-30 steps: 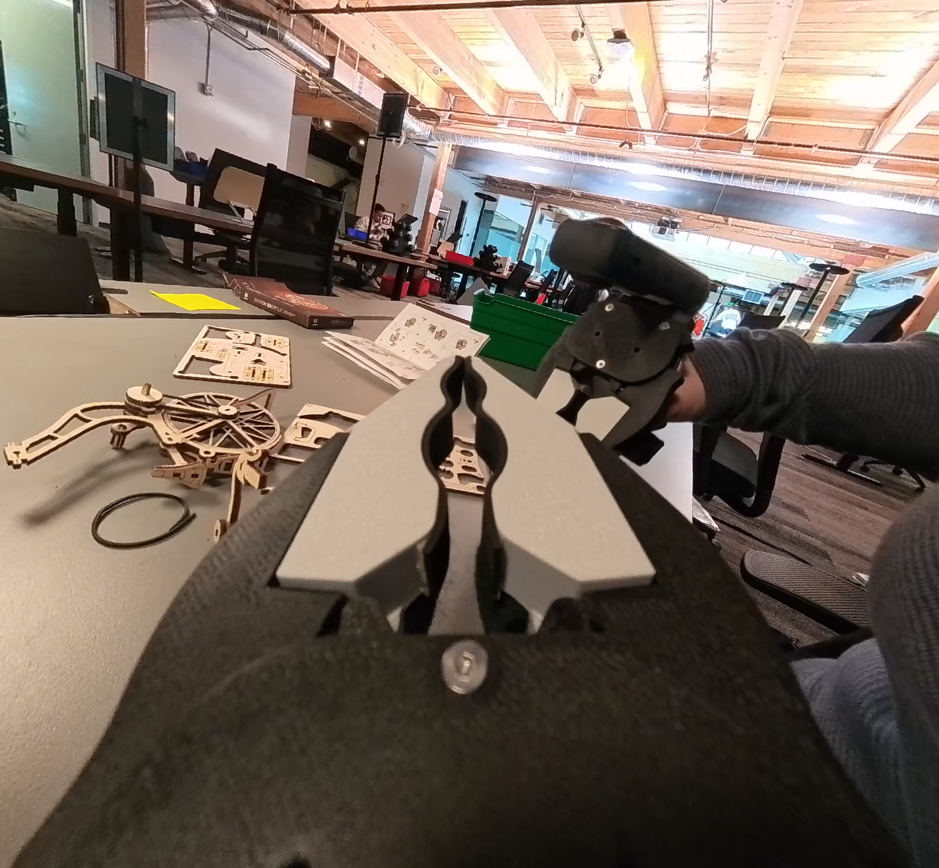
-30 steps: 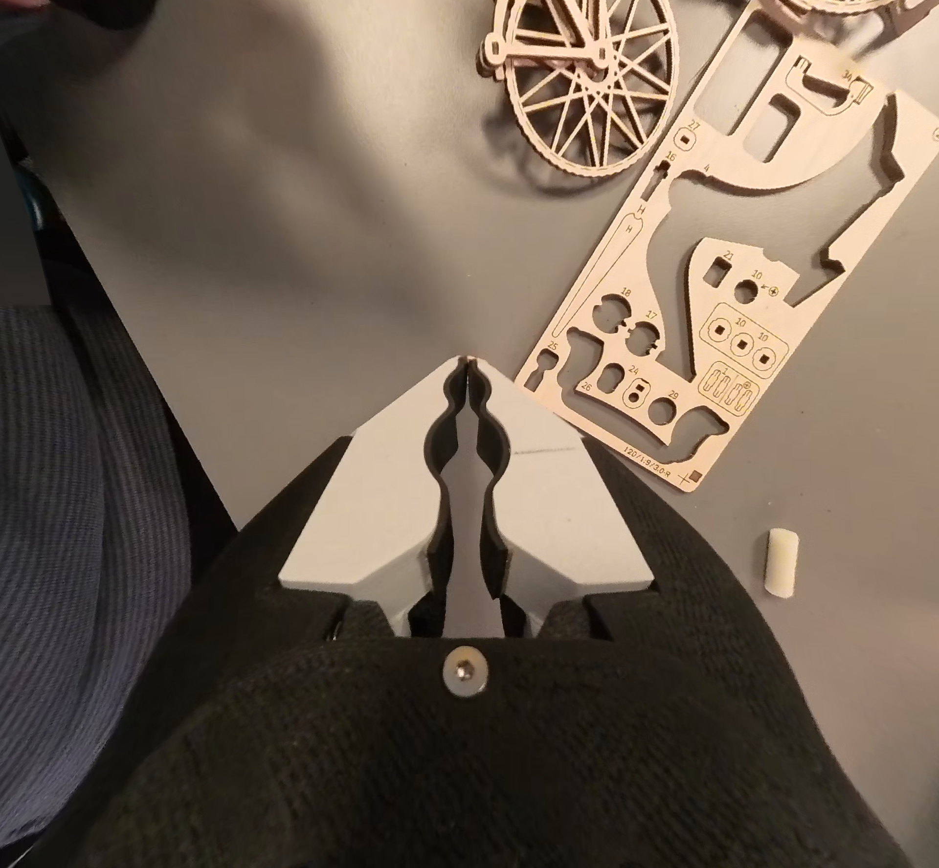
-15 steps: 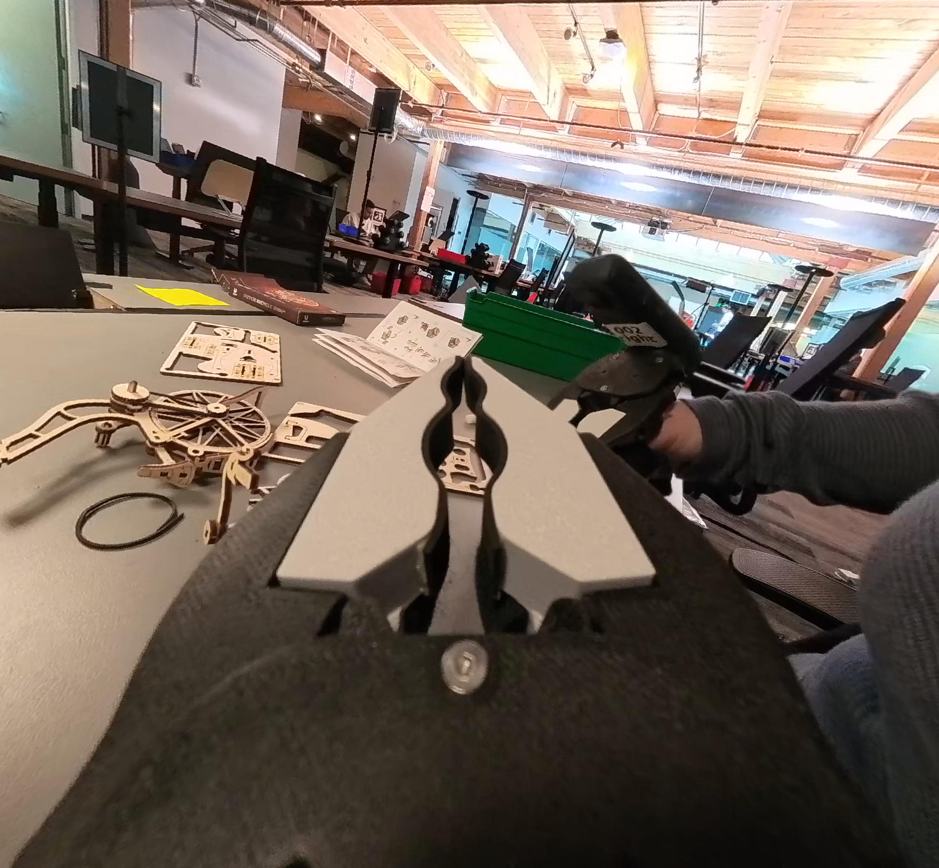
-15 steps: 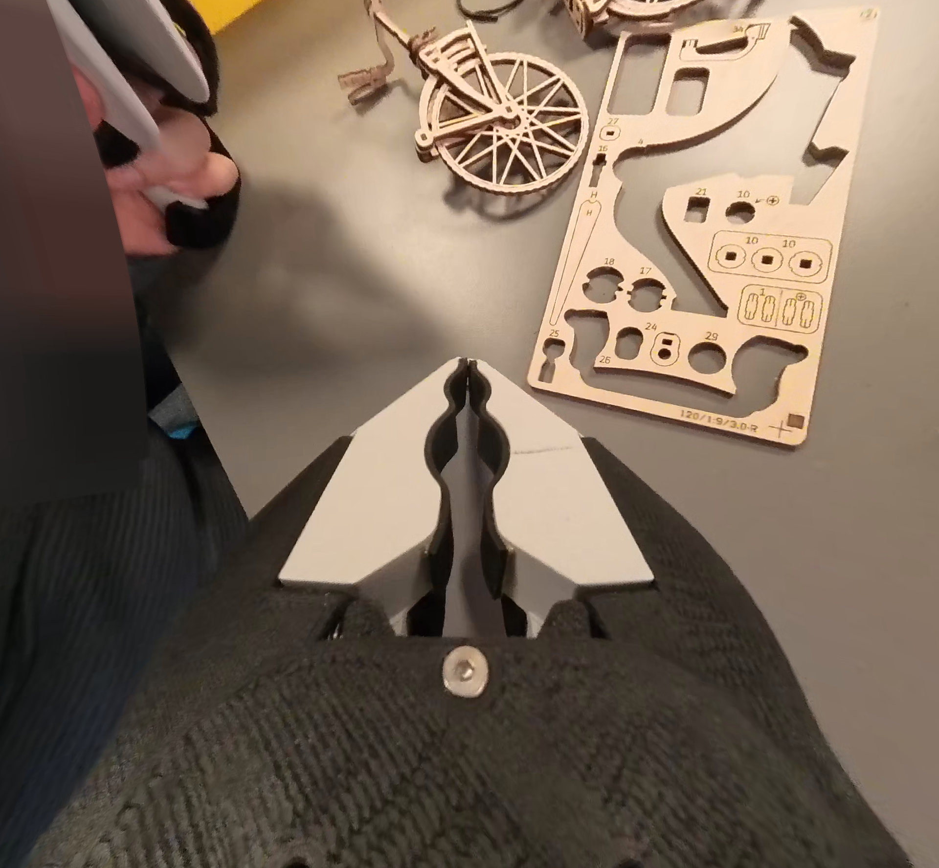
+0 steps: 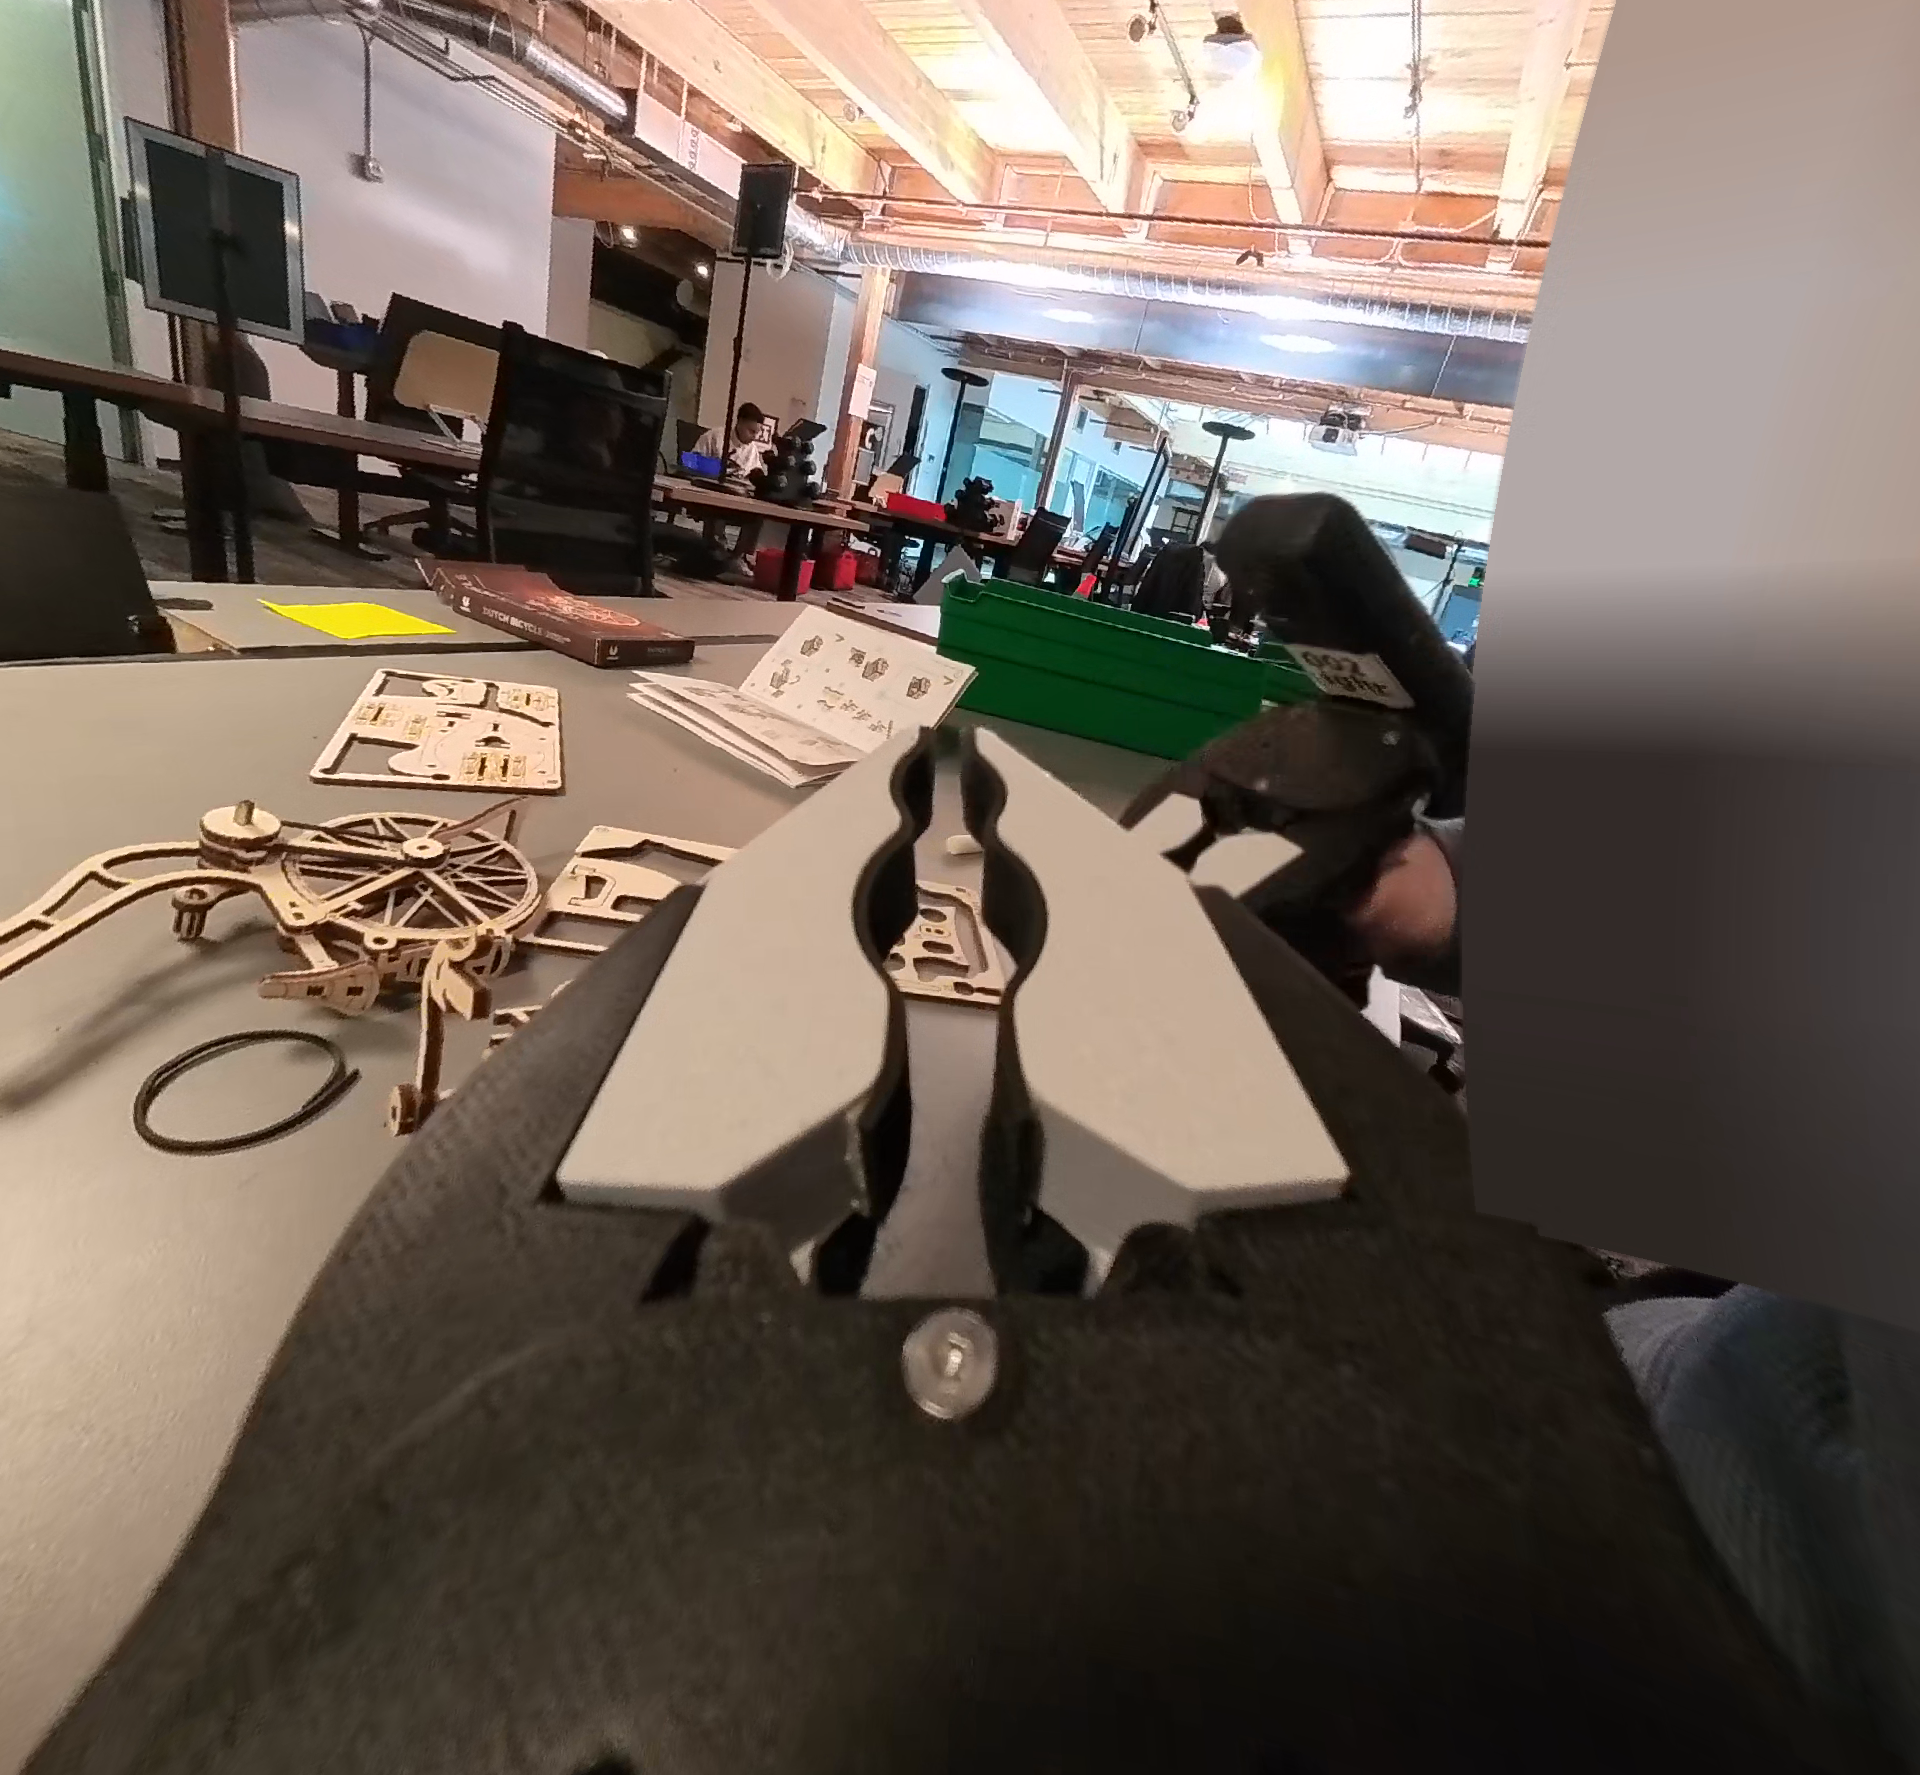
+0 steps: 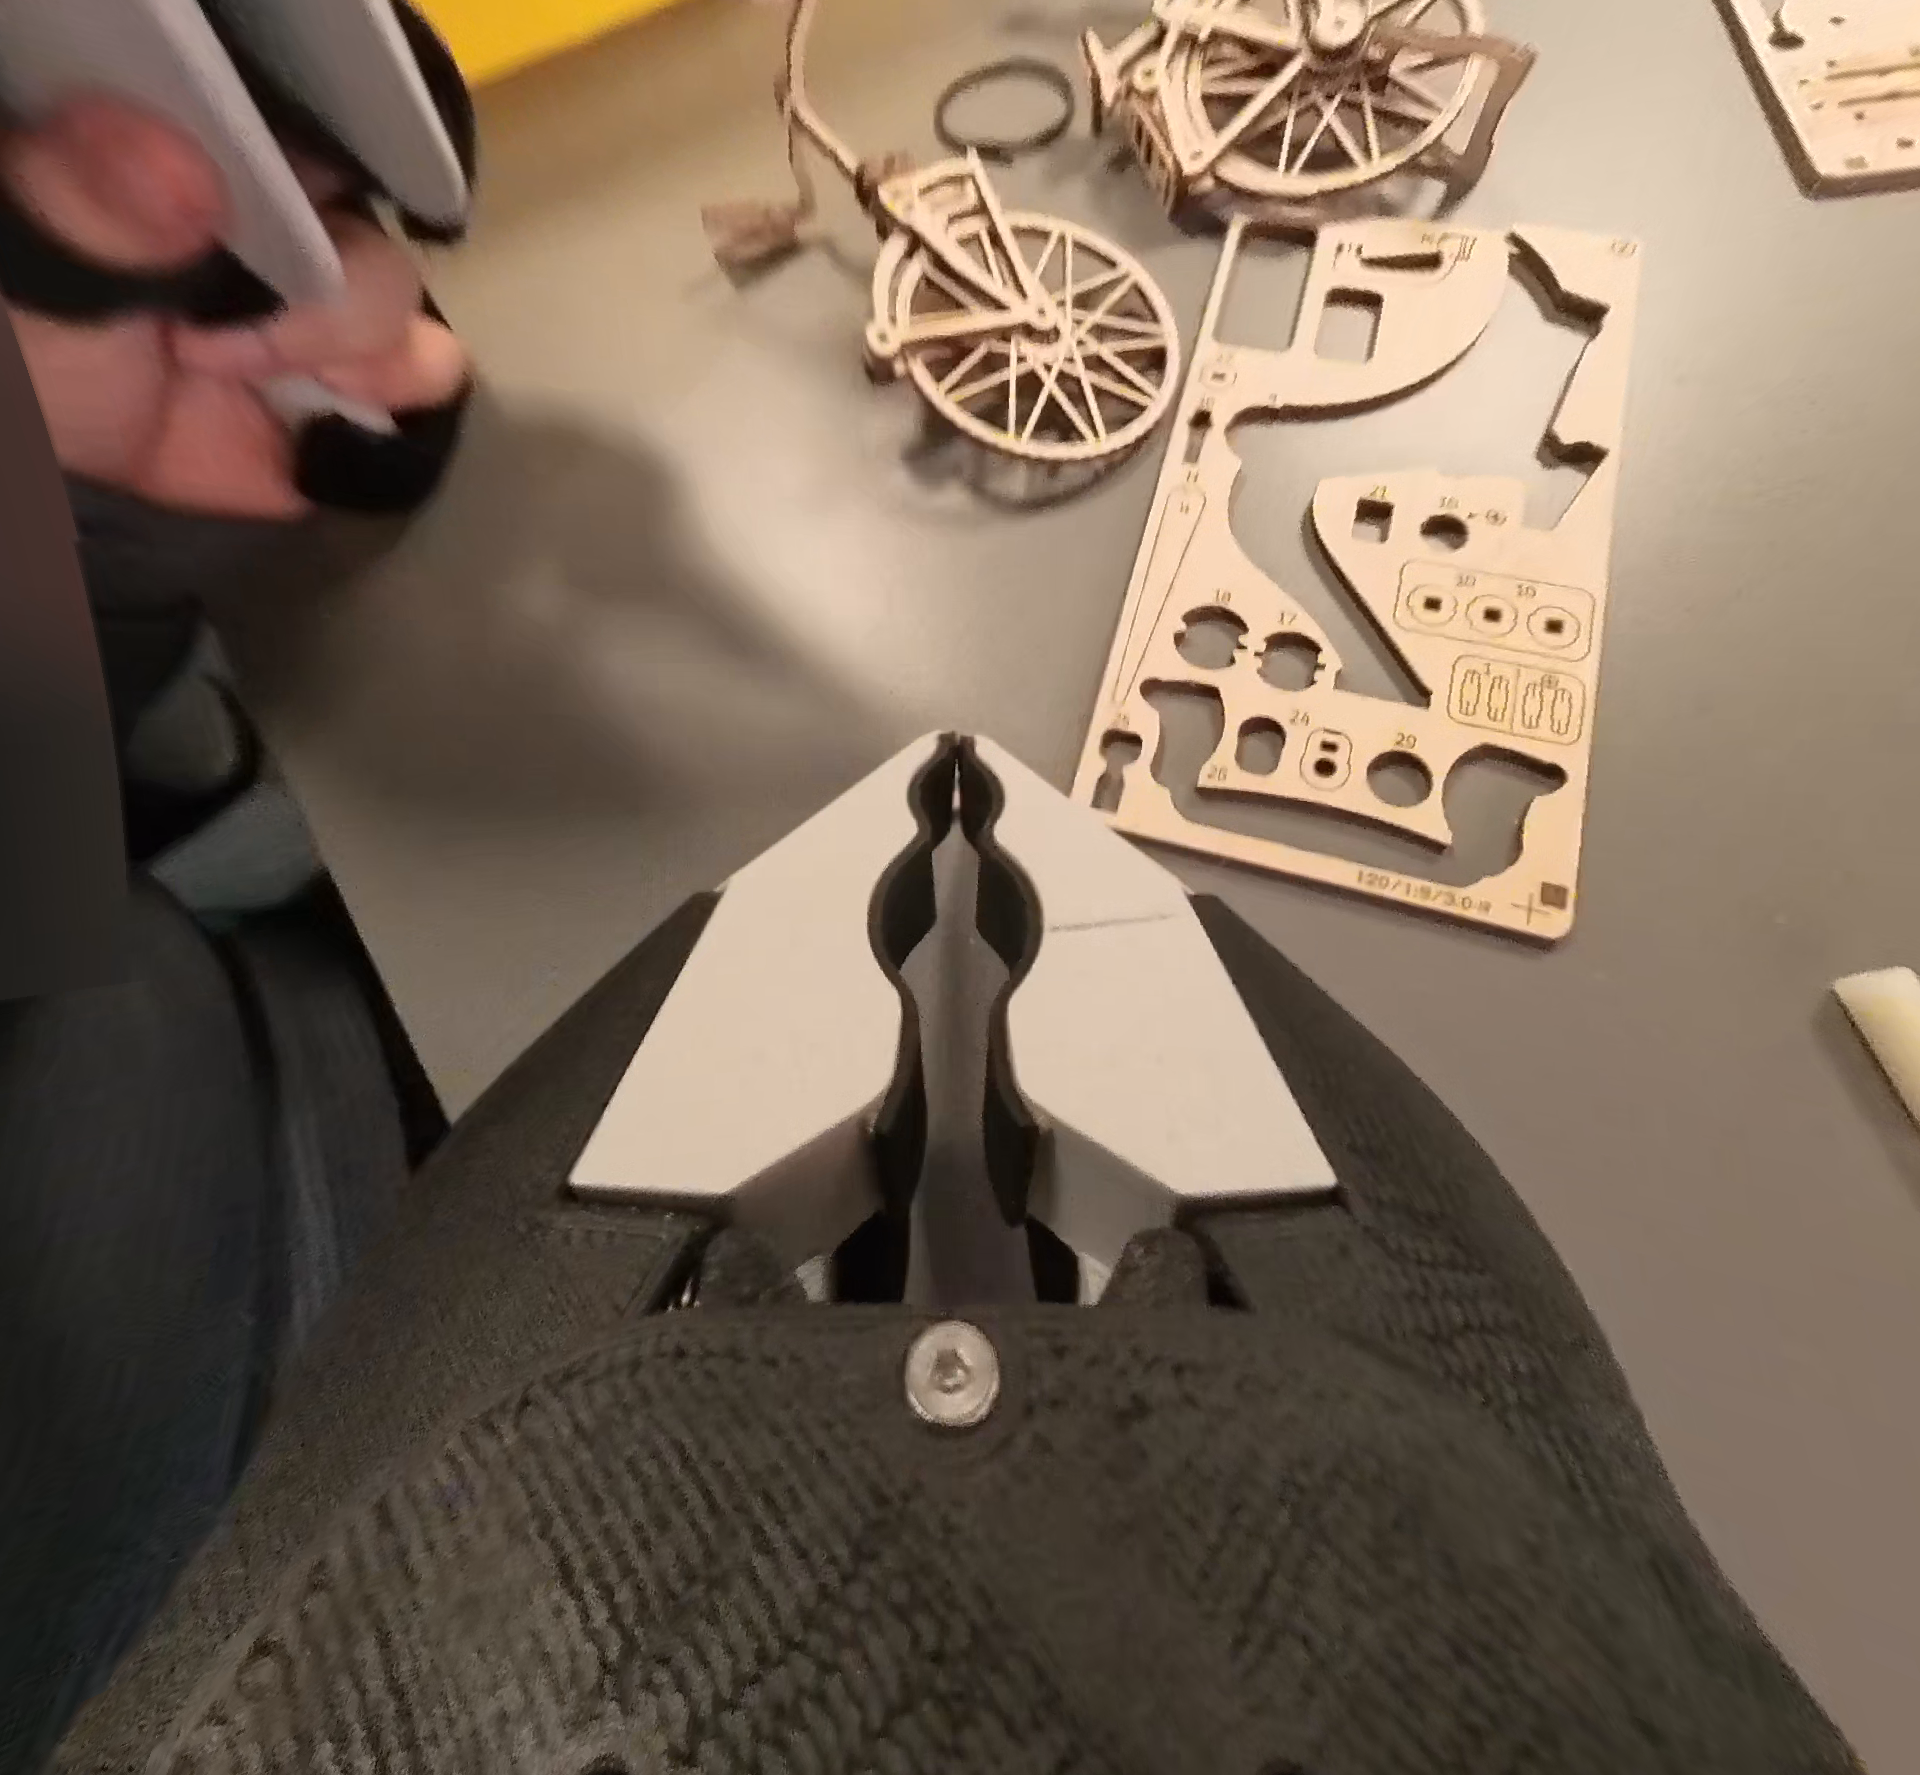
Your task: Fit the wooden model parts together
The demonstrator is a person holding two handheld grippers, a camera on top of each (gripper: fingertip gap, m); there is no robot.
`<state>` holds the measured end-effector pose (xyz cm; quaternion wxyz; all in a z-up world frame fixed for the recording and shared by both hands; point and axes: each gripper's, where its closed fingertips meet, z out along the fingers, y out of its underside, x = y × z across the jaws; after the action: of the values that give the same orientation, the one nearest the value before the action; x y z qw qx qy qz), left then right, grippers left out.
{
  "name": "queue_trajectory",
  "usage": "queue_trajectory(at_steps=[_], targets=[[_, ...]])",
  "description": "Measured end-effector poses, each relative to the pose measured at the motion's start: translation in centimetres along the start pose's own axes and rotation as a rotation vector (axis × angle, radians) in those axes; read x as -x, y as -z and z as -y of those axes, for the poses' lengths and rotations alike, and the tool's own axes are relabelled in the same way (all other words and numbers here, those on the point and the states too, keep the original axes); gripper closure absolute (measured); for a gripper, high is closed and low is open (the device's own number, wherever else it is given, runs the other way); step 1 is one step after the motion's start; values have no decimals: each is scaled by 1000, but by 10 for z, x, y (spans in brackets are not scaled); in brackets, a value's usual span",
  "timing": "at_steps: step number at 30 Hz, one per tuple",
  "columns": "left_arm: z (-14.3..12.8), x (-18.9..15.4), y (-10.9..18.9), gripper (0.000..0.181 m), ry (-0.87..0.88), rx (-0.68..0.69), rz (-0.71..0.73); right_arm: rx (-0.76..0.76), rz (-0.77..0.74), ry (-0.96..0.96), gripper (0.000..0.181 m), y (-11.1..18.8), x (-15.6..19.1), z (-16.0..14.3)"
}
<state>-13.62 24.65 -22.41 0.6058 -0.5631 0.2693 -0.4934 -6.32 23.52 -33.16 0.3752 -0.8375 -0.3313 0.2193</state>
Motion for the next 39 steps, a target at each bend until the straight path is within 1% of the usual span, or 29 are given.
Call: queue_trajectory(at_steps=[1, 5, 13, 18, 25, 28, 30, 33, 36, 39], targets=[[0, 0, 0, 179, 0, -2, 1, 19, -16, 20, 181, -1, 0, -4], [1, -1, 1, 180, -7, -9, 1, 3, -38, 23, 181, -1, 0, -6], [2, 0, 2, 181, 13, -16, -12, -3, -10, 24, 181, 5, 3, -12], [2, -1, 2, 181, 22, -17, -18, -13, 10, 73, 181, 10, 6, -16], [2, 0, 2, 181, 39, -20, -26, 19, 10, 127, 181, 14, 6, -23], [2, -1, 1, 181, 39, -17, -29, 57, 21, 132, 181, 14, 7, -22], [2, -2, 1, 181, 44, -14, -36, 94, 4, 190, 181, 17, 6, -18], [2, -1, 1, 181, 52, -20, -39, 225, -37, 296, 181, 21, 1, -23], [2, -1, 1, 181, 61, -20, -45, 323, 1, 282, 181, 22, 7, -30], [2, -2, 1, 181, 61, -20, -48, 341, -16, 305, 181, 16, 5, -29]])
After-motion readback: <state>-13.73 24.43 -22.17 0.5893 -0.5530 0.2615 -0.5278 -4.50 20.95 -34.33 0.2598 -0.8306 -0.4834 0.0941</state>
